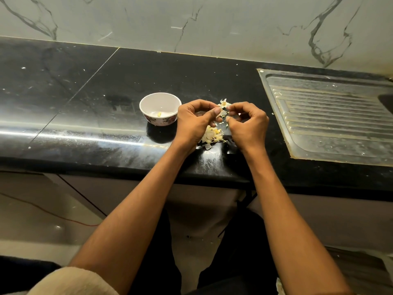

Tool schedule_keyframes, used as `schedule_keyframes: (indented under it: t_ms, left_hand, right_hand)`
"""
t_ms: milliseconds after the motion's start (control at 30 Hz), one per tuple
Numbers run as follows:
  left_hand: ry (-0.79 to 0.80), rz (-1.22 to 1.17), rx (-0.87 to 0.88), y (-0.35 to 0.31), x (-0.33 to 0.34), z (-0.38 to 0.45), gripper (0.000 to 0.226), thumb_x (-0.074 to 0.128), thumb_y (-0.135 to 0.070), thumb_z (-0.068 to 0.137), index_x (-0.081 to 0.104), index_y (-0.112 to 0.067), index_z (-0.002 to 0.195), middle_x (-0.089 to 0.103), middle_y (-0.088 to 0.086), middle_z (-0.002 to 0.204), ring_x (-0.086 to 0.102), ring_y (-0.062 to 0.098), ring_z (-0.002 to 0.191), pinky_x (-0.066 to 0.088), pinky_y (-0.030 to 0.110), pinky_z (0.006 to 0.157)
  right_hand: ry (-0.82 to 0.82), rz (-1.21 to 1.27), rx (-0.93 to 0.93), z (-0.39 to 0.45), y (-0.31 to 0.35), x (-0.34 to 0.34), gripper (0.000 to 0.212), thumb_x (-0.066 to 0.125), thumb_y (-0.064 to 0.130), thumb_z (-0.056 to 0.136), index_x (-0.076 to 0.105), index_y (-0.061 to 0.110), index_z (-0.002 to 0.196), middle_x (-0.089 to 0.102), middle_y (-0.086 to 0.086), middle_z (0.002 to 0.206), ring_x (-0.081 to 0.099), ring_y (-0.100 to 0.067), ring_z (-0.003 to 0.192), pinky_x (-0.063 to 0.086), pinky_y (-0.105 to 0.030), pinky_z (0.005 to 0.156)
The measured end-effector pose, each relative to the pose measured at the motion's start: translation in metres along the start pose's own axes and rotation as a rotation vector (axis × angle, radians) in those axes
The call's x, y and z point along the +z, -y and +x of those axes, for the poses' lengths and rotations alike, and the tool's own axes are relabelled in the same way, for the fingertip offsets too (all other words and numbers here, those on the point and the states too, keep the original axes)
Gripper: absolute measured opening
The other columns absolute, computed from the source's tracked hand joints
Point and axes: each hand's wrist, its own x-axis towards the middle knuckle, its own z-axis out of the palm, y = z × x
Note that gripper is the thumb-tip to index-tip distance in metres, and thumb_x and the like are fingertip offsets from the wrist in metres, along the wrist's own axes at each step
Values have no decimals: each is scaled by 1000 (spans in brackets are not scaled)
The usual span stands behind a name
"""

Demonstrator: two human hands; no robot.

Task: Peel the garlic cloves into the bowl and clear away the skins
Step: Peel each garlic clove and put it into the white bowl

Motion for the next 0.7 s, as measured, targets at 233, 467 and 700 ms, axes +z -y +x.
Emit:
schedule_keyframes:
  t_ms: [233, 467, 700]
  left_hand:
    - [-32, -12, -6, 3, -1, 1, 12, 79, 0, 85, 70, 1, 93, 74, 15, 82, 71, 18, 64, 53, 22, 57]
    - [-32, -7, -5, 5, 0, 3, 7, 75, -1, 90, 70, 2, 94, 72, 18, 80, 71, 22, 69, 58, 28, 64]
    - [-4, 34, 8, 2, 0, -1, 21, 78, 11, 80, 70, 2, 97, 75, 23, 91, 74, 26, 83, 61, 29, 75]
  right_hand:
    - [82, 191, -77, -4, 9, -3, 8, 78, 12, 81, 82, 10, 87, 78, 1, 86, 74, -16, 79, 59, -32, 71]
    - [50, 110, -86, -6, 9, -2, 1, 81, 13, 81, 82, 13, 82, 75, 6, 75, 68, -10, 63, 54, -22, 59]
    - [3, 39, -125, -7, 10, -2, 1, 81, 11, 79, 81, 12, 80, 73, 7, 70, 65, -4, 57, 49, -14, 55]
